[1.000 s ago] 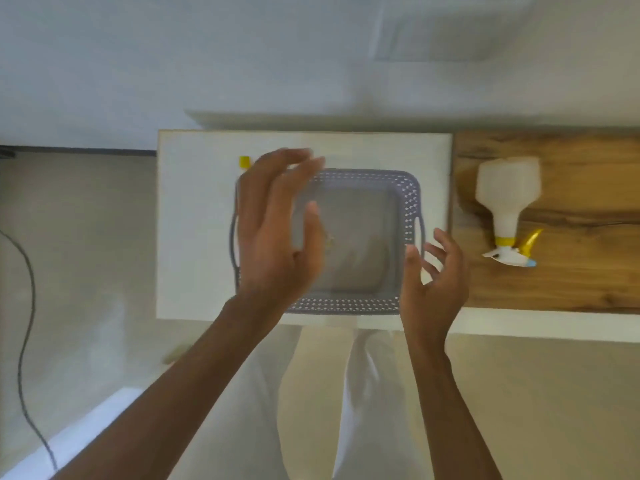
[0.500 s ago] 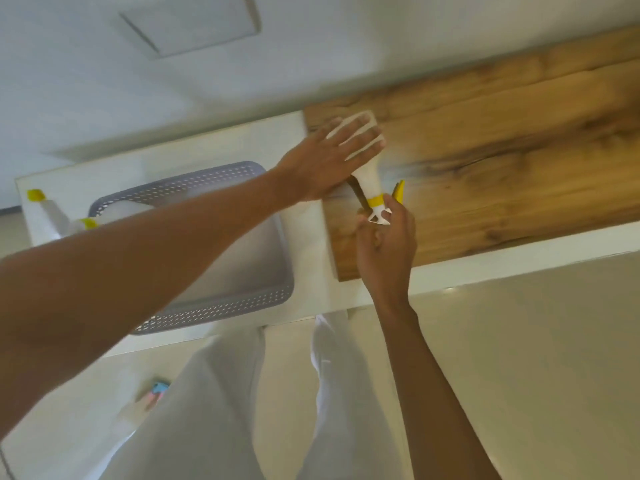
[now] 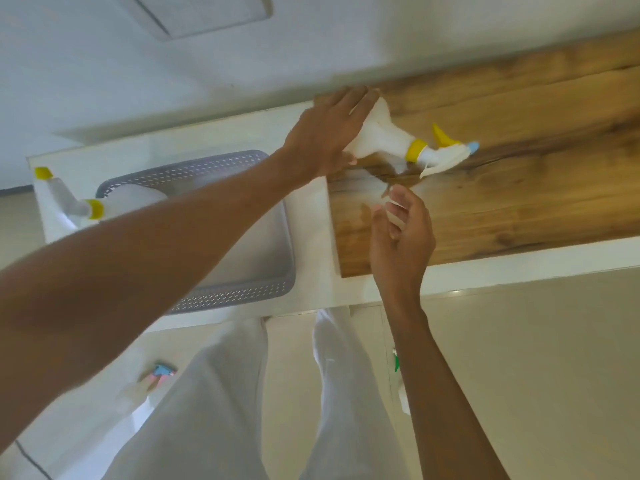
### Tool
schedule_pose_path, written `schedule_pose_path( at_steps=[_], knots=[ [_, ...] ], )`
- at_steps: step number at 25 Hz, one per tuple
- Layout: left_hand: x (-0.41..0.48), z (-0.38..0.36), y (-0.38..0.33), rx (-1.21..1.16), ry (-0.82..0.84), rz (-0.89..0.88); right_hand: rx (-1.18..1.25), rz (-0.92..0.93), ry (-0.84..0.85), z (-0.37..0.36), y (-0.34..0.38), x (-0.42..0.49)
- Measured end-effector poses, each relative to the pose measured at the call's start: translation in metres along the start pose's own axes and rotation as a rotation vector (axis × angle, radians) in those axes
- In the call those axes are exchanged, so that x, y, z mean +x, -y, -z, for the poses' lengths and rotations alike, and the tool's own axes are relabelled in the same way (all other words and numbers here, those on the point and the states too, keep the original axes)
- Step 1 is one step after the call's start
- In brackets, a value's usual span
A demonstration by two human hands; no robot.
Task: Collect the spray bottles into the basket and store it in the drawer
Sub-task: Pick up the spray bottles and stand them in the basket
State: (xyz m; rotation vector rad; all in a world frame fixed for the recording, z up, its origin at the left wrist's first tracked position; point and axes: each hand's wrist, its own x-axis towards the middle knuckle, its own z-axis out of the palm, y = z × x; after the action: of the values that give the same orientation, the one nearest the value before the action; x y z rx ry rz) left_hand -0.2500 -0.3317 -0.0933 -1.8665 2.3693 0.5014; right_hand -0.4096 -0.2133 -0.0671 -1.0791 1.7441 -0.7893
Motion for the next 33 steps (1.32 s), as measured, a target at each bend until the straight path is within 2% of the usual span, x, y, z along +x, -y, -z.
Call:
schedule_pose_path(
  at_steps=[4,7,10,14,18,28,33],
  knots=[
    [-0.079,-0.008,0.017,-0.395,-0.265,0.285,0.105,-0.038,-0.007,-0.024,0.031,-0.011],
    [-0.140,-0.019,0.026,-0.527,-0.431,0.470,0.140,0.068,0.086,-0.056,0.056,-0.030],
    [-0.192,-0.031,0.042,-0.612,-0.523,0.596,0.048,0.201,0.195,-0.096,0.071,-0.055],
    [-0.240,-0.052,0.072,-0.735,-0.516,0.748,-0.077,0.335,0.244,-0.148,0.074,-0.086],
    [-0.251,-0.067,0.096,-0.850,-0.465,0.815,-0.205,0.438,0.279,-0.188,0.067,-0.098],
    [-0.252,-0.095,0.128,-0.996,-0.448,0.914,-0.309,0.495,0.324,-0.235,0.043,-0.101],
    [-0.242,-0.101,0.135,-0.995,-0.411,0.935,-0.344,0.543,0.307,-0.251,0.043,-0.101]
  ],
)
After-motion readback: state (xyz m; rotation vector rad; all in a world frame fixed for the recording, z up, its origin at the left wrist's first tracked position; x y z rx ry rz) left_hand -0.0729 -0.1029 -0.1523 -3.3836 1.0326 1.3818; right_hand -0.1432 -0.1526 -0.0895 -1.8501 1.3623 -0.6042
